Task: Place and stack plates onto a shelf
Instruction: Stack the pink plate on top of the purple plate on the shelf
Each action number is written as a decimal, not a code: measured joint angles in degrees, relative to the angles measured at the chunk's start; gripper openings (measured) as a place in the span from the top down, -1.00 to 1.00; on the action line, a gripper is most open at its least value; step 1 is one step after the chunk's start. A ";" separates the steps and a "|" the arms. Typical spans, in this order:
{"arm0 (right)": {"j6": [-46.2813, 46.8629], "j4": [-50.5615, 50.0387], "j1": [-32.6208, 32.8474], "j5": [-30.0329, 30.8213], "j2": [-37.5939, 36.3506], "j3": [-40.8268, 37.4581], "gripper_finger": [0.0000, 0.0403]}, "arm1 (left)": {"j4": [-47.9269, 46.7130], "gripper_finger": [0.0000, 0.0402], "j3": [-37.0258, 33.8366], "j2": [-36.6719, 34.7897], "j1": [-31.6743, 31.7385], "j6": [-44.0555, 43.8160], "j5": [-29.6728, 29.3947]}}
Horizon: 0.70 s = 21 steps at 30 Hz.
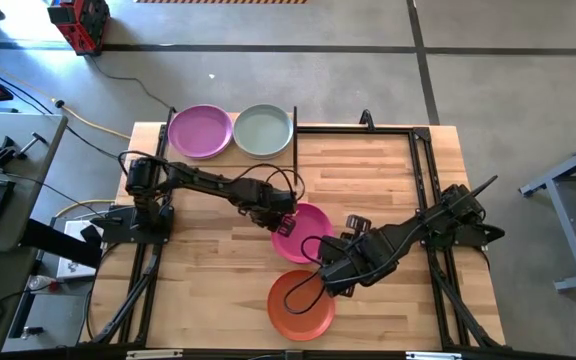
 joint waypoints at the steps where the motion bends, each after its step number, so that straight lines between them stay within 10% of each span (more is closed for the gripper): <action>1: 0.00 0.02 -0.02 0.00 0.00 0.00 0.41 | 0.42 0.64 0.10 0.26 0.00 -0.04 0.16; 21: 0.00 0.00 0.00 0.02 0.02 0.00 0.41 | 2.08 0.86 0.20 2.85 0.02 5.59 2.61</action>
